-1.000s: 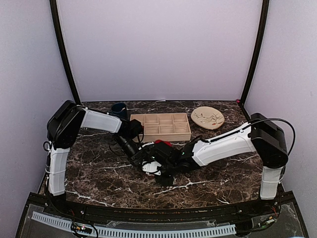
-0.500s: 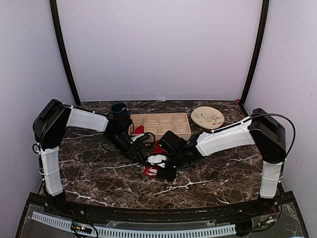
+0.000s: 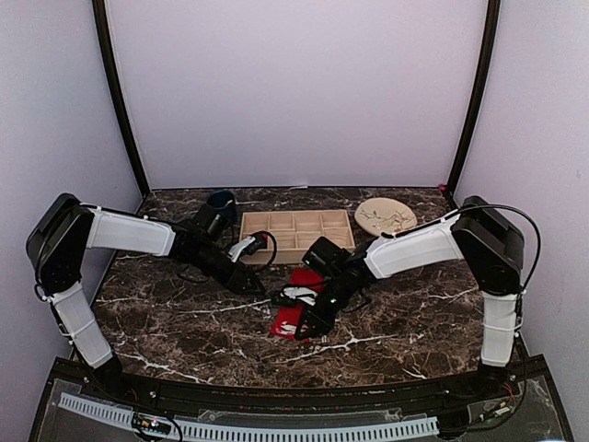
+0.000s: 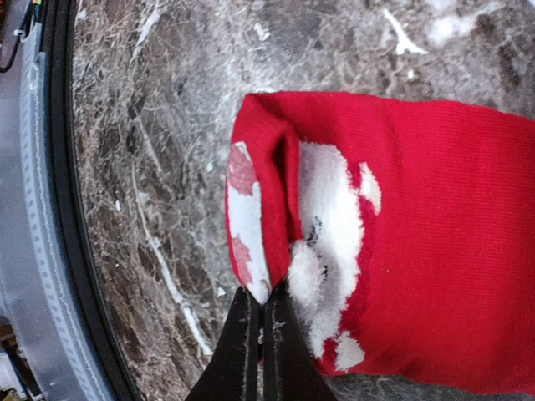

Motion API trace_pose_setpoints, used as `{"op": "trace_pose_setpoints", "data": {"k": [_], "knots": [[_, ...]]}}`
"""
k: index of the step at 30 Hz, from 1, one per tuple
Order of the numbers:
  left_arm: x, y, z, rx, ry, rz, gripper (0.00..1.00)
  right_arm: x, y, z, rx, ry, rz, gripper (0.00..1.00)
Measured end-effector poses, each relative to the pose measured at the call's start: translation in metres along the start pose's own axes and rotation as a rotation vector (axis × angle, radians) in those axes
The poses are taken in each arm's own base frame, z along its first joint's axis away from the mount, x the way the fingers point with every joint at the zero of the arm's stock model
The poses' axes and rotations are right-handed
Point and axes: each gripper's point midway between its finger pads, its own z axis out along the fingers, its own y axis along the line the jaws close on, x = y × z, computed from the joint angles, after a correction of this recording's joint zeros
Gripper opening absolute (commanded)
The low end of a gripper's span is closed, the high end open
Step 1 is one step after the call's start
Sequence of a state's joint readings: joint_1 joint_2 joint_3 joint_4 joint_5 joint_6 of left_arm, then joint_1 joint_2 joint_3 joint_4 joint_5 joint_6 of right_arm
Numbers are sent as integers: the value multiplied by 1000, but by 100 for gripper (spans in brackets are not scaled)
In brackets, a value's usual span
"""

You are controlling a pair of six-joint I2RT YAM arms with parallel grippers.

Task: Roll the socks
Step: Roll the sock at the center of the board.

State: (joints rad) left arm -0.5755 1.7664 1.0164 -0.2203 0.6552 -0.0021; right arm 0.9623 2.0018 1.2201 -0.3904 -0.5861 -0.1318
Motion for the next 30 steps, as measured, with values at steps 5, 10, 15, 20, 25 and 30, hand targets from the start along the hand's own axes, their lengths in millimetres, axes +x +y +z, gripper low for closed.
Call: {"op": "trace_pose_setpoints", "data": {"k": [5, 10, 15, 20, 25, 30], "knots": [[4, -20, 4, 5, -26, 84, 48, 9, 12, 1, -117, 25, 81, 0], [17, -47, 17, -6, -11, 216, 47, 19, 20, 1, -217, 55, 157, 0], [34, -64, 15, -7, -20, 290, 46, 21, 20, -1, -279, 48, 214, 0], [35, -84, -1, -16, -84, 376, 46, 26, 20, -4, -329, 42, 267, 0], [33, -100, -5, -18, -107, 464, 47, 27, 20, -4, -374, 40, 301, 0], [46, -112, 10, -9, -42, 548, 48, 28, 22, -3, -414, 38, 320, 0]]}}
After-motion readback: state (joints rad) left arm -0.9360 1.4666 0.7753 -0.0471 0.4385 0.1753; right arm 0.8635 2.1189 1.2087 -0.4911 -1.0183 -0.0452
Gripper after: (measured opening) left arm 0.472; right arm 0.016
